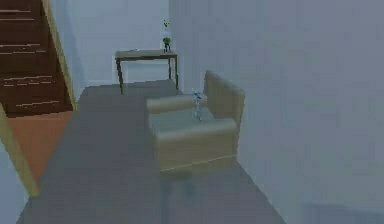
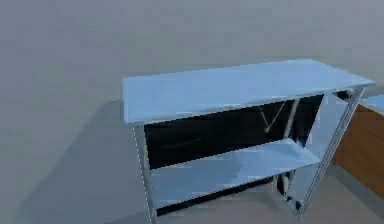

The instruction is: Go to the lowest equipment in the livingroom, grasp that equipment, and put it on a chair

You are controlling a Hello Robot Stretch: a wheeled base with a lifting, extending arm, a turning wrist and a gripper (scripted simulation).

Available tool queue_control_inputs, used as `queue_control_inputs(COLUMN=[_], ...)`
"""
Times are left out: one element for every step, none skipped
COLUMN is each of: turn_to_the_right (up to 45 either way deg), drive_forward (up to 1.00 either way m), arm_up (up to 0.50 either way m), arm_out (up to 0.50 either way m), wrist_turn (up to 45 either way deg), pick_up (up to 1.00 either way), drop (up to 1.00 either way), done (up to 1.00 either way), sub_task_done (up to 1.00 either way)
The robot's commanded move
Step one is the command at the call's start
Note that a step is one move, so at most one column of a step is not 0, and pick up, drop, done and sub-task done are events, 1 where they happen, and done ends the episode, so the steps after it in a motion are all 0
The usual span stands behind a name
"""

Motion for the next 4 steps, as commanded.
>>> queue_control_inputs(turn_to_the_right=[0.0,21.0,0.0,45.0], drive_forward=[1.0,0.0,0.05,0.0], arm_up=[0.0,0.0,0.0,0.0], arm_out=[0.0,0.0,0.0,0.0], wrist_turn=[0.0,0.0,0.0,0.0], pick_up=[0.0,0.0,0.0,0.0], drop=[0.0,0.0,0.0,0.0], done=[0.0,0.0,0.0,0.0], sub_task_done=[0.0,0.0,0.0,0.0])
